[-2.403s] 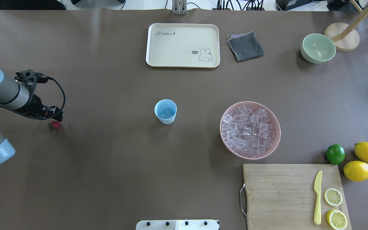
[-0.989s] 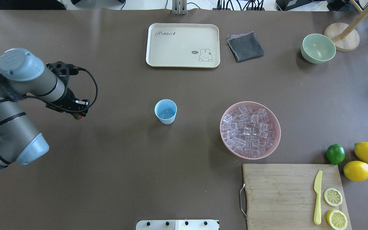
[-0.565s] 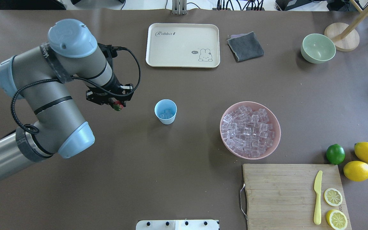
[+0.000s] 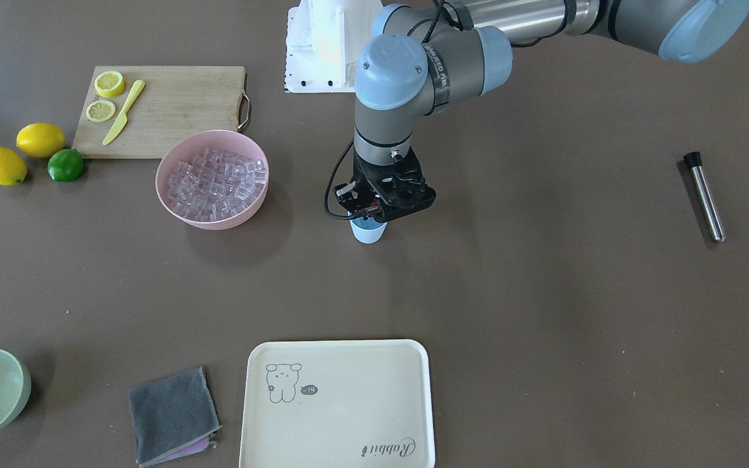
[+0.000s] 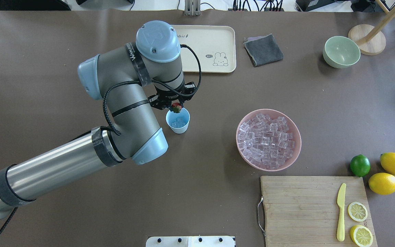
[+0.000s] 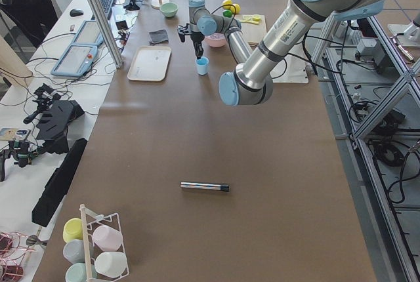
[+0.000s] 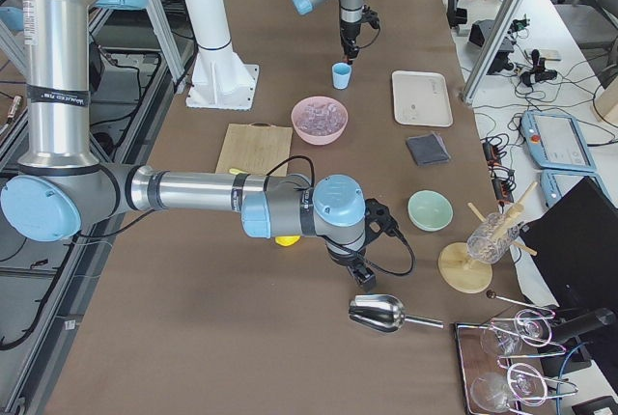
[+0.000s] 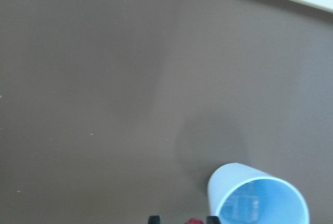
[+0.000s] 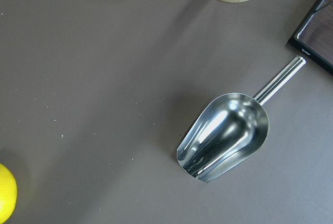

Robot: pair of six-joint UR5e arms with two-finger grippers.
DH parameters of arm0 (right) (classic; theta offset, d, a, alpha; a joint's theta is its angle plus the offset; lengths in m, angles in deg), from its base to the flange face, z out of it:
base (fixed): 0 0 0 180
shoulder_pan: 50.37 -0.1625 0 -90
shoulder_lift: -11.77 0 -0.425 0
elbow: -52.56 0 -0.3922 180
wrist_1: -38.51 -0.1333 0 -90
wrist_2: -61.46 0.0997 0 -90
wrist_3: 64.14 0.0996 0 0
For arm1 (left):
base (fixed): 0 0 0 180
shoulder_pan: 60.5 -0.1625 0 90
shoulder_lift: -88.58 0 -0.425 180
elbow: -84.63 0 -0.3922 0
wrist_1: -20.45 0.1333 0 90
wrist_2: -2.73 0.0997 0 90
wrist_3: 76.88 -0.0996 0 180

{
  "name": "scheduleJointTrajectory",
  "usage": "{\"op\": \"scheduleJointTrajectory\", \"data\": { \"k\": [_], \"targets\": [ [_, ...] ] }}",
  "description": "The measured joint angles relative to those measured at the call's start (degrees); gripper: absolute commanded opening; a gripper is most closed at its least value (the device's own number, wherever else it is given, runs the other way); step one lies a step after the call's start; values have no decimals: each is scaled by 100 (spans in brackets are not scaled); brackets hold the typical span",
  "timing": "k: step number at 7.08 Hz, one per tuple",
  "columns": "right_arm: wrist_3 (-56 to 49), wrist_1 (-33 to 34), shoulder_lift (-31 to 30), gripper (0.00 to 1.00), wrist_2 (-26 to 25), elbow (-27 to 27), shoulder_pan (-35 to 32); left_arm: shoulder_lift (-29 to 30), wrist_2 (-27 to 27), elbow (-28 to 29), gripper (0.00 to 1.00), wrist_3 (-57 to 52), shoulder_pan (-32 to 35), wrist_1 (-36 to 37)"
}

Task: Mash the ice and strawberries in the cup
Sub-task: 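Carry the strawberry with the left gripper over the blue cup, then release the strawberry into the cup and withdraw the left arm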

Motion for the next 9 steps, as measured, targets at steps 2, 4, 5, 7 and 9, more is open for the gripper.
{"op": "scheduleJointTrajectory", "data": {
  "k": [2, 4, 5, 7, 9],
  "targets": [
    [-28, 3, -7, 100, 0, -14, -24, 108, 13, 227, 16, 111, -7, -101],
    [-36, 9, -9, 100, 2, -32, -44, 7, 14, 192, 16, 95, -1, -113],
    [-37, 12, -7, 100, 4, -23, -56, -90, 12, 105, 42, 91, 1, -111],
    [-36, 32, 1, 100, -1, -13, -66, -305, 12, -105, 97, 95, -6, -110],
    [154, 124, 55, 100, -68, -48, -62, -406, 6, -246, 97, 96, -10, -110]
  ]
}}
